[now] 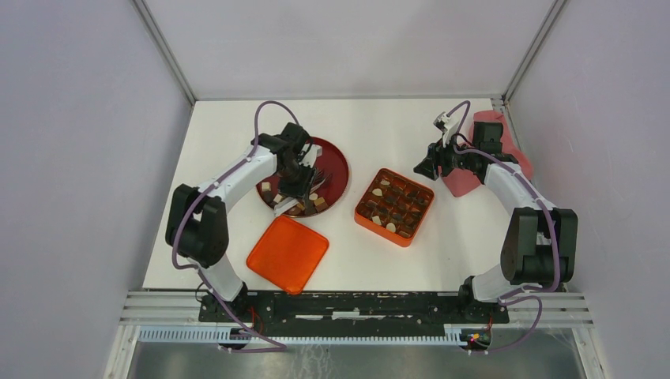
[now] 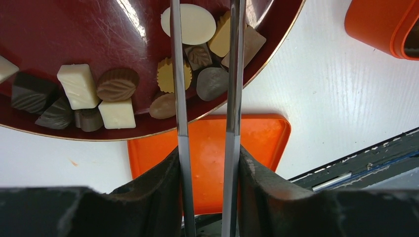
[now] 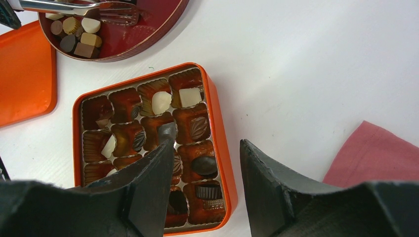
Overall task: Pack the chocolate
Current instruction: Pick up the fake chocolate from the plate.
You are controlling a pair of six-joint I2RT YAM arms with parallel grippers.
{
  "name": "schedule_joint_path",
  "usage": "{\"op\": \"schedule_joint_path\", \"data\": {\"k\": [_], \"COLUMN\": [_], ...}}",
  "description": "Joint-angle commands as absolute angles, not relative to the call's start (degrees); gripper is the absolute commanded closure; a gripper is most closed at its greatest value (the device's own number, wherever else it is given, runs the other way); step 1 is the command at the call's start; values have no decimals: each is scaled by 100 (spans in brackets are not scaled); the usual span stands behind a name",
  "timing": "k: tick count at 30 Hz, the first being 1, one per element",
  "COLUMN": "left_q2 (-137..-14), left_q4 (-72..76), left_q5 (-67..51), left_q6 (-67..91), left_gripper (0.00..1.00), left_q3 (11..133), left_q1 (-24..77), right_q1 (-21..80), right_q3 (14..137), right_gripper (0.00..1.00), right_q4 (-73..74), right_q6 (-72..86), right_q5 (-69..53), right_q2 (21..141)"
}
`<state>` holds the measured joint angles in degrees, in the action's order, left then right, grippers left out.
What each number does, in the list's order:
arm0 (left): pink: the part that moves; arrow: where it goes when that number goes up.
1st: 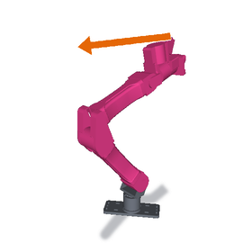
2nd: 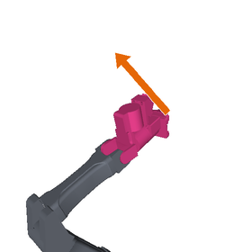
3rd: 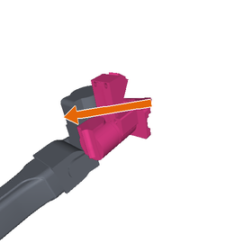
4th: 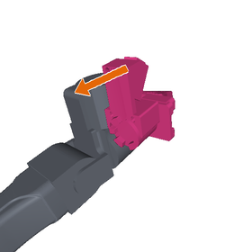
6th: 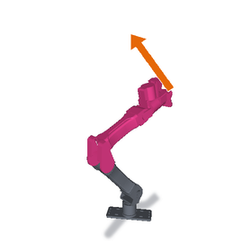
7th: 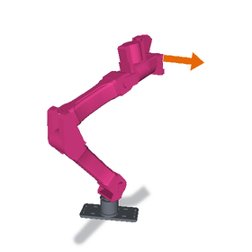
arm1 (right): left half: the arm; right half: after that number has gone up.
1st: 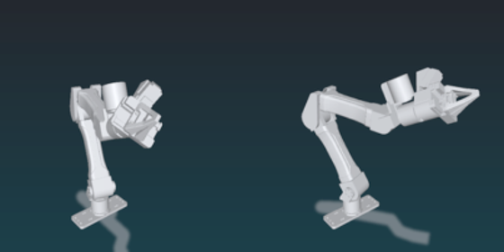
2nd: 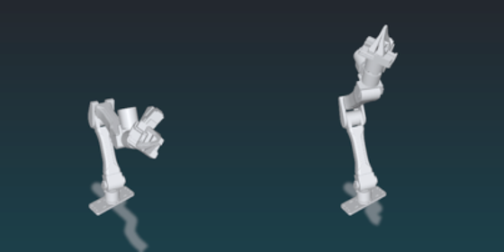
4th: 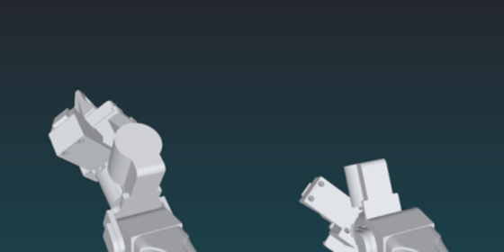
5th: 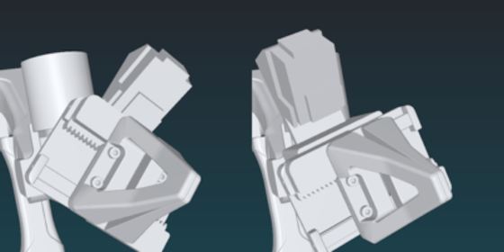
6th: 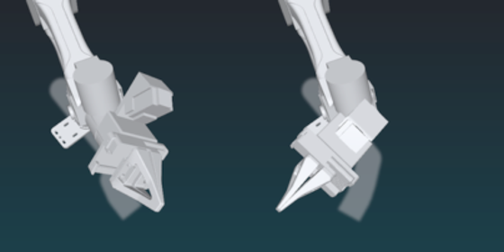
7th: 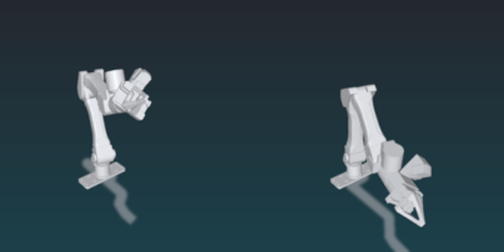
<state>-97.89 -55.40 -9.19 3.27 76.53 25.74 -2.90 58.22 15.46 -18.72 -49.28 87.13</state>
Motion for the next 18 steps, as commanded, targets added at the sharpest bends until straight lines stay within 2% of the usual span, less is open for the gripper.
{"op": "schedule_joint_path", "data": {"k": [1, 18], "left_q2": [-9753, -9326], "left_q4": [-5554, -5280], "left_q5": [-1085, -1464], "left_q6": [84, 1179], "left_gripper": [96, 98], "left_q3": [7982, 7509], "left_q1": [2566, 2091], "right_q1": [-310, -308], "right_q3": [5897, 5819], "right_gripper": [43, 43], "right_q4": [1502, 1450], "right_q6": [-1916, -1891], "right_q5": [-4983, -5001], "right_q2": [8671, 8631]}}
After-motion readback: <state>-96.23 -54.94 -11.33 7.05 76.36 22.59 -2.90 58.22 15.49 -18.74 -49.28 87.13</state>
